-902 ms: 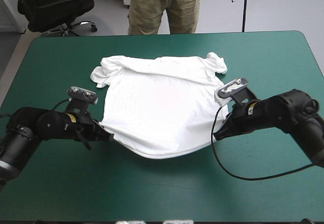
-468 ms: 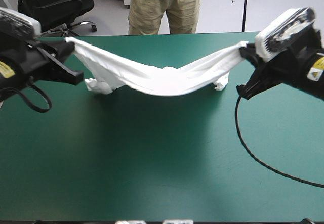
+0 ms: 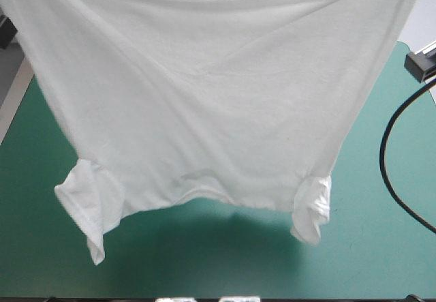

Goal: Fold the cloth

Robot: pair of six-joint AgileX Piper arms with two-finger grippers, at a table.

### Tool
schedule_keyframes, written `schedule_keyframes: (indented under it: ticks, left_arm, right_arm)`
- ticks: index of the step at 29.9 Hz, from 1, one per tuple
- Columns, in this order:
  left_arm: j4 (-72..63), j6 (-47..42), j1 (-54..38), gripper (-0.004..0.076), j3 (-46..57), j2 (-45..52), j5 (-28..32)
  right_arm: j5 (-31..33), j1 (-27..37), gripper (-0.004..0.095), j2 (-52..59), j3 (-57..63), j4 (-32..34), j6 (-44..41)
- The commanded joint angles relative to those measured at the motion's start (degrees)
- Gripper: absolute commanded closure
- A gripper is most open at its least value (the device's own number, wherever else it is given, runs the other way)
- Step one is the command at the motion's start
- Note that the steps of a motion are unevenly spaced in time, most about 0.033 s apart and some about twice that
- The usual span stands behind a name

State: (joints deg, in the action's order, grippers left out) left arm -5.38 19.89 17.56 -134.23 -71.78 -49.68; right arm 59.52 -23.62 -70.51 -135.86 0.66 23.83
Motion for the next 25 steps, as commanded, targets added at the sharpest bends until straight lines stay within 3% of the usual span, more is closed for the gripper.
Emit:
schedule_keyframes:
  ticks: [1, 10, 14, 18, 20, 22, 25]
  left_arm:
    - [3.66, -0.25, 0.21, 0.0741, -1.58, -2.08, 8.74]
    - [10.85, -1.85, 0.21, 0.0741, -1.58, -12.71, 21.37]
    - [16.34, -3.86, 0.09, 0.0741, -1.58, -18.72, 28.29]
    - [22.05, -13.03, -2.31, 0.0741, -1.58, -23.67, 41.97]
    - [21.70, -21.10, -4.89, 0.0741, -1.70, -25.16, 47.37]
    - [21.70, -28.60, -7.36, 0.0741, -1.94, -25.85, 47.83]
    - [21.61, -32.02, -9.60, 0.0741, -1.94, -26.69, 44.98]
  right_arm:
    - [-4.42, -0.06, 0.0921, -2.10, -1.91, 3.60, 0.29]
    - [-13.70, -0.06, 0.0926, -14.17, -1.91, 12.07, -5.07]
    - [-24.81, 0.45, 0.0926, -19.88, -1.91, 18.14, -8.54]
    - [-39.53, 3.72, 0.0926, -23.43, -1.91, 16.26, -13.85]
    - [-43.93, 5.54, 0.0926, -24.51, -1.91, 13.61, -15.39]
    - [-45.15, 6.83, 0.0926, -25.13, -1.91, 10.75, -15.13]
    - [-43.85, 8.28, 0.0926, -25.78, -1.91, 9.27, -14.99]
